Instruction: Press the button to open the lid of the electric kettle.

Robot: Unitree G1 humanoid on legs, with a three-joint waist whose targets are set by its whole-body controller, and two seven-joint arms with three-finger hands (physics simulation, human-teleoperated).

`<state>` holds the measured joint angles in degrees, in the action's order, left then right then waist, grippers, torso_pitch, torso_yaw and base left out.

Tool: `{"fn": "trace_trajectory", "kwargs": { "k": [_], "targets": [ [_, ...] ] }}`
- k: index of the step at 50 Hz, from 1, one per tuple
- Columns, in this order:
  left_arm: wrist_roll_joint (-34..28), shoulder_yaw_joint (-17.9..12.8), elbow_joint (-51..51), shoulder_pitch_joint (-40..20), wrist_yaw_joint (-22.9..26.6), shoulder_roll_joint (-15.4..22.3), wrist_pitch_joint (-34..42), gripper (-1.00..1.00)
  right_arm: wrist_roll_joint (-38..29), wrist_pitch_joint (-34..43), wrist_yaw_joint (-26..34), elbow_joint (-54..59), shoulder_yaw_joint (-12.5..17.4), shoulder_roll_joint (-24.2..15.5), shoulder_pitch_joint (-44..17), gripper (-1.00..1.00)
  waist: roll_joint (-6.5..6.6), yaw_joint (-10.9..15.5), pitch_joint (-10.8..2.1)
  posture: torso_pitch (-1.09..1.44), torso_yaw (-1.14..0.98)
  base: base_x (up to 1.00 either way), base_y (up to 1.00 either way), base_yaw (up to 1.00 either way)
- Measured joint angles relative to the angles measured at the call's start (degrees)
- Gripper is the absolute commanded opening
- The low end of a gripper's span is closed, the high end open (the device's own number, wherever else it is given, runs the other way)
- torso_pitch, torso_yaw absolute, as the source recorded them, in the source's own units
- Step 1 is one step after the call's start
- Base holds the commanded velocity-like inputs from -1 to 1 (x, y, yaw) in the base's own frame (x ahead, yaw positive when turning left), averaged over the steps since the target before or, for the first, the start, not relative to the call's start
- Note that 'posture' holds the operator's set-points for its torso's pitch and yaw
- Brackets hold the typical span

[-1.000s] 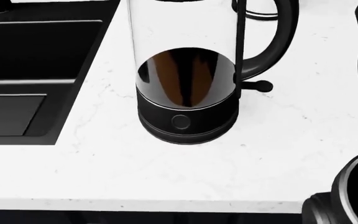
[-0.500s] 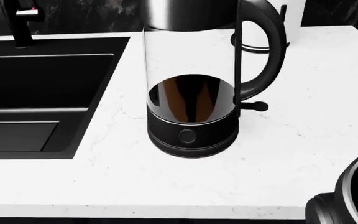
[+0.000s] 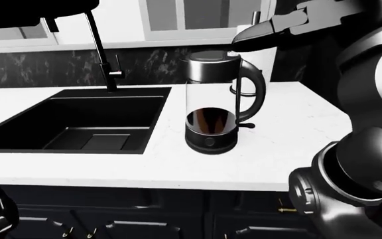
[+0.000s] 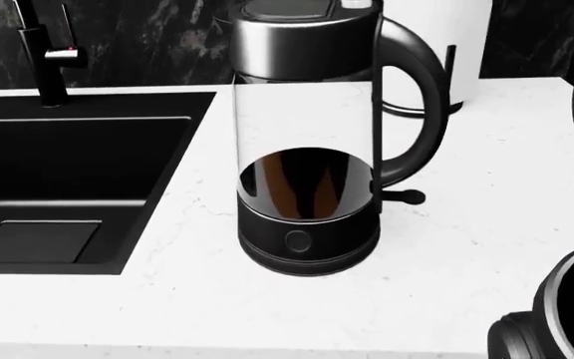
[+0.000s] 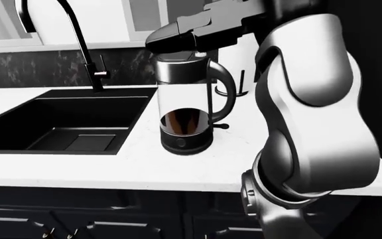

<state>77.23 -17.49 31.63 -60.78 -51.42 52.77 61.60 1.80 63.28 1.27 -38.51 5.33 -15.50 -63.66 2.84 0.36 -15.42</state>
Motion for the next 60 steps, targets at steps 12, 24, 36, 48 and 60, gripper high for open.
{"fn": "trace_trajectory", "kwargs": {
  "k": [12,24,36,48,60],
  "targets": [
    [-0.1,0.1,0.0,0.0,0.1,0.0,0.3,1.00,-0.2,0.2,0.2,0.0,0.0,0.2,-0.3,1.00,0.01,0.1,-0.20,-0.50,0.00,0.00,0.00,0.00],
    [-1.0,0.5,0.4,0.1,0.2,-1.0,0.4,1.00,0.3,-1.3,-0.3,3.3,1.3,-0.5,-2.3,1.00,0.01,-0.3,-0.35,-0.50,0.00,0.00,0.00,0.00],
    [-1.2,-0.2,0.1,-0.1,0.4,-0.8,0.6,1.00,-0.8,-16.8,0.7,29.0,1.1,-1.9,-3.2,1.00,0.50,-0.8,-0.54,-0.50,0.00,0.00,0.00,0.00],
    [-1.9,0.1,0.2,-0.1,0.9,-1.6,1.1,1.00,1.2,-32.7,2.2,67.9,1.9,-3.8,-16.1,1.00,1.02,-1.0,-0.56,-0.50,0.00,0.00,0.00,0.00],
    [-2.4,0.1,0.4,0.1,1.4,-2.0,1.4,1.00,-0.9,-45.1,4.1,98.3,1.7,-2.0,-25.3,1.00,1.31,-0.9,-0.77,-0.50,0.00,0.00,0.00,0.00]
  ]
}}
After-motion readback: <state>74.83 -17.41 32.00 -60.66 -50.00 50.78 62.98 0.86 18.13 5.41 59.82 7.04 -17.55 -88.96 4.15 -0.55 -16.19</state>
